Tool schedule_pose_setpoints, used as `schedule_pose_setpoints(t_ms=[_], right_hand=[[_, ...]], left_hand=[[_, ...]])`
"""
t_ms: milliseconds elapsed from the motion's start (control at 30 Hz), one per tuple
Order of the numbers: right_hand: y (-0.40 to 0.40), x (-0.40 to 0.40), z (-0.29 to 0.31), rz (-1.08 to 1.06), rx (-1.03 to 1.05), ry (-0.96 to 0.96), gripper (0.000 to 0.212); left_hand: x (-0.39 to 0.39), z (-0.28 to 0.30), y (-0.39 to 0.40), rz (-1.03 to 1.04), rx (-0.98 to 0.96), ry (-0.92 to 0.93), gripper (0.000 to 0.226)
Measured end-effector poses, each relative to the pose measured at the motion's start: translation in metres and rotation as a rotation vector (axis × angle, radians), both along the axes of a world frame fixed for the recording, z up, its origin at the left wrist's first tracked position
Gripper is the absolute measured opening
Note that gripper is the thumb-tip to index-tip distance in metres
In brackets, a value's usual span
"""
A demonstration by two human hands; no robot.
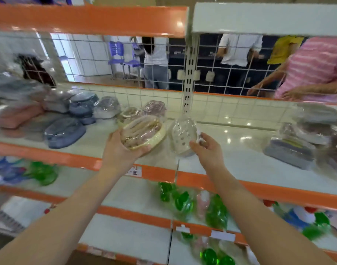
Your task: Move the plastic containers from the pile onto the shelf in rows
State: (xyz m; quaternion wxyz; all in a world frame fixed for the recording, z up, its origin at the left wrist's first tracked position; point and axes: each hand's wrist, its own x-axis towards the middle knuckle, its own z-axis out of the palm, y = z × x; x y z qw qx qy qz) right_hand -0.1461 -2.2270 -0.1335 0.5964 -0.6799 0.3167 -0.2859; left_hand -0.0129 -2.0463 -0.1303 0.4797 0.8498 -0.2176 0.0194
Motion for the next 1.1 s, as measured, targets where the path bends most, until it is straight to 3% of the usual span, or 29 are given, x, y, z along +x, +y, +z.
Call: schedule_pose_setpoints(t_ms=[100, 200, 333, 400, 700, 900, 1100], right_hand=[[0.024, 0.02, 0.001, 0.036, -0.012, 0.007, 0.058], [0.04, 0.035, 0.003, 0.031, -0.164, 0.05, 0.055], [0.042, 0.051, -0.001, -0.007, -0.404, 0.085, 0.051], [0.038, 0.058, -0.002, -0.008, -0.465, 0.107, 0.049], [0.008, 0.102, 0.01, -0.038, -0.495, 0.048, 0.052], [-0.014, 0.124, 0.01, -0.064, -0.536, 0.05, 0.052], [-0.032, 0.135, 0.008, -0.075, -0.566, 0.066, 0.055]], left_hand=[[0.011, 0.0, 0.033, 0.083, 0.04, 0.014, 0.102], [0.022, -0.004, 0.057, 0.159, 0.024, 0.024, 0.105], [0.035, -0.01, 0.073, 0.233, 0.063, 0.044, 0.087], [0.04, -0.012, 0.074, 0.253, 0.075, 0.053, 0.093], [0.083, -0.004, 0.037, 0.195, 0.108, -0.019, 0.089], [0.124, 0.009, -0.009, 0.182, 0.191, -0.109, 0.102], [0.153, 0.011, -0.045, 0.181, 0.126, -0.115, 0.098]])
